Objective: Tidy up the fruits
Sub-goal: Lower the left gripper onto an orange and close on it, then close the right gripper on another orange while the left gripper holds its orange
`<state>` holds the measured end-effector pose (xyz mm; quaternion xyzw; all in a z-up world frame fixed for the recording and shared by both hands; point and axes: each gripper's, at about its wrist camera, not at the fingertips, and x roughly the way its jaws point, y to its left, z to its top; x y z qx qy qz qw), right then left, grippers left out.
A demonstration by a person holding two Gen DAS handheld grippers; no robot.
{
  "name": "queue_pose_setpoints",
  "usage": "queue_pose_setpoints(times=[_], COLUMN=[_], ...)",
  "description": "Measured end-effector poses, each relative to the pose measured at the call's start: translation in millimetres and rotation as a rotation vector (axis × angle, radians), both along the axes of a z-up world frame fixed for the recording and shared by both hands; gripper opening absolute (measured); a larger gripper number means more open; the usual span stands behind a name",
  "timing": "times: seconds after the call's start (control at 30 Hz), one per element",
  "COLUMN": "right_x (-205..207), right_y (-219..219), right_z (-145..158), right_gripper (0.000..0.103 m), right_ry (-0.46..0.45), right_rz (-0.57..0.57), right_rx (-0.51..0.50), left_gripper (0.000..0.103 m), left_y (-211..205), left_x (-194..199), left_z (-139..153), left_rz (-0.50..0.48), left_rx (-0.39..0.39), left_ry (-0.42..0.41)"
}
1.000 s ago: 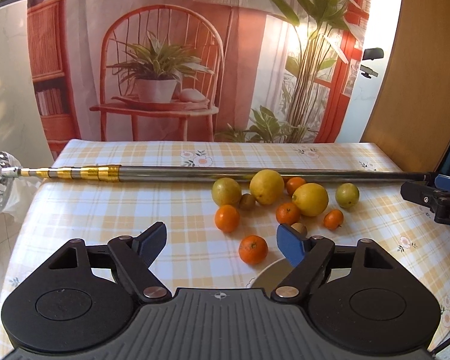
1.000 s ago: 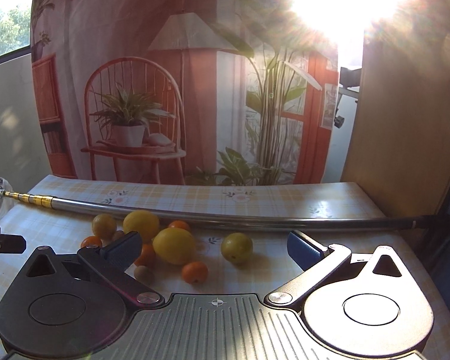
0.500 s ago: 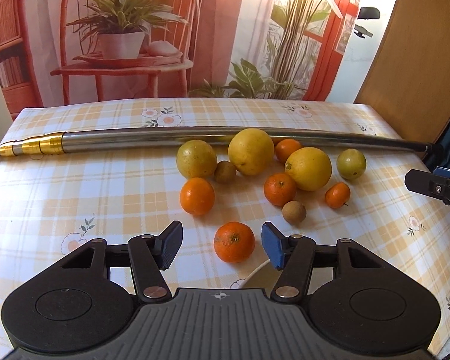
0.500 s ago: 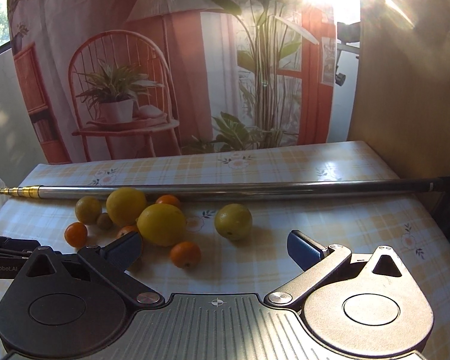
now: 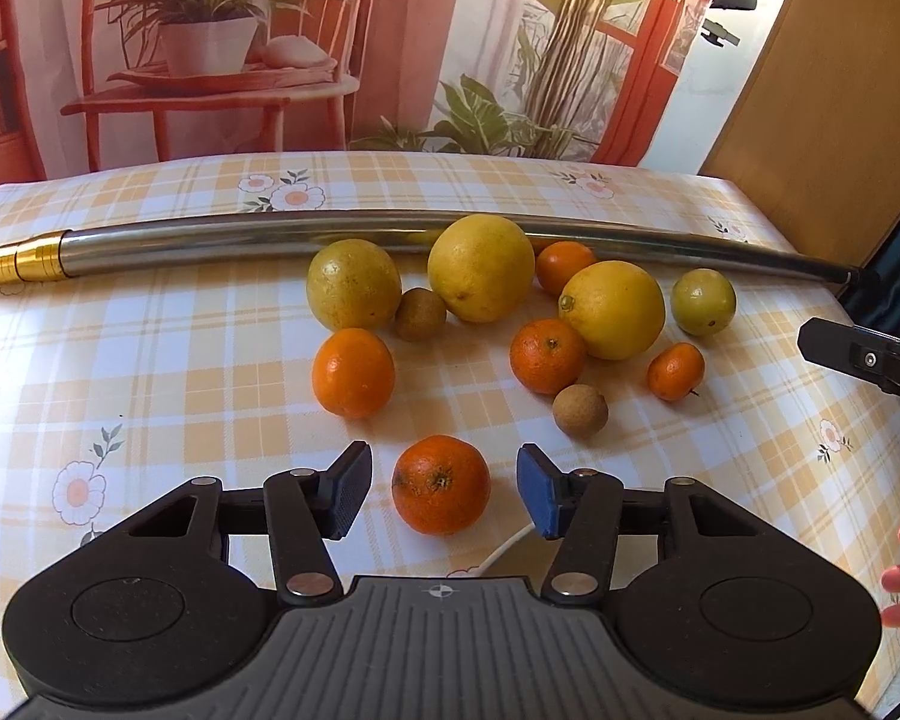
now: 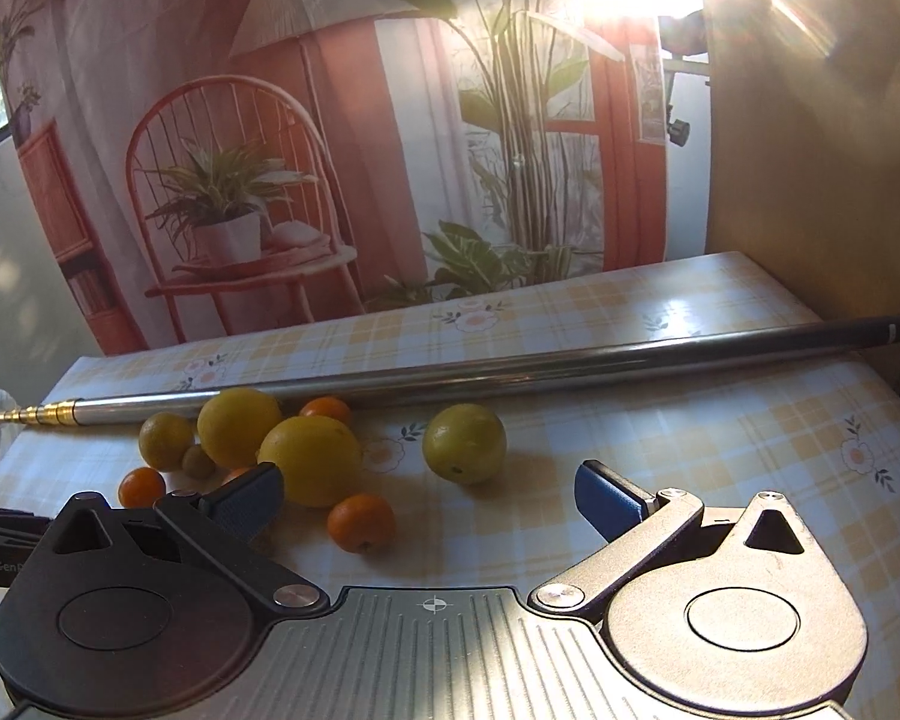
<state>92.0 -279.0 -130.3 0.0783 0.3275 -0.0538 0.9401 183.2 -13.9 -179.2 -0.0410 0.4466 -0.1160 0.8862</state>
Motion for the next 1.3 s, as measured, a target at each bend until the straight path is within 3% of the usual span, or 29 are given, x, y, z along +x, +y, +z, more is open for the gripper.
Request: queue_pose_setpoints(times=[0.07,0.27,0.37,0.47,0.73,1.03,1.3], right_x=[-1.2,6.3,10.7,11.7,14.2,4.8,19.6], right_y=[-1.7,-12.7,-12.5,-13.3,-12.5,5.7,13.9], right_z=[-2.0,-12.3,-18.6,-24.0,-28.3,-45.2,-51.4], right_gripper=[0.103,0.103,0.103,0.103,0.103,0.102,0.098], right_ry=[-0.029,0.037,0.091,0.123,0.138,0.009,-0.036], right_rz=[0.002,-0.011,0.003,0.009,0.019,0.201,0.247], right_rx=[0.021,0.074,0.045,0.05,0.006,-0.131,-0.133], left_gripper=[0.056,0.055,0.053,0.04,0.039,0.039,0.039], left_y=[0.2,-0.7,-2.4,-3.9,-4.4,1.8,1.7], left_x=[3.9,8.8,8.2,7.6,-0.3,-23.6,-41.6], left_z=[-3.4,-12.2,-12.2,-12.5,-8.3,9.3,22.1], left_rz=[0.006,0.012,0.002,-0.001,0.005,0.089,0.117], left_rx=[-0.008,-0.016,-0.005,0.005,0.032,0.041,0.052], left_ry=[0.013,0.039,0.027,0.019,-0.012,-0.097,-0.149])
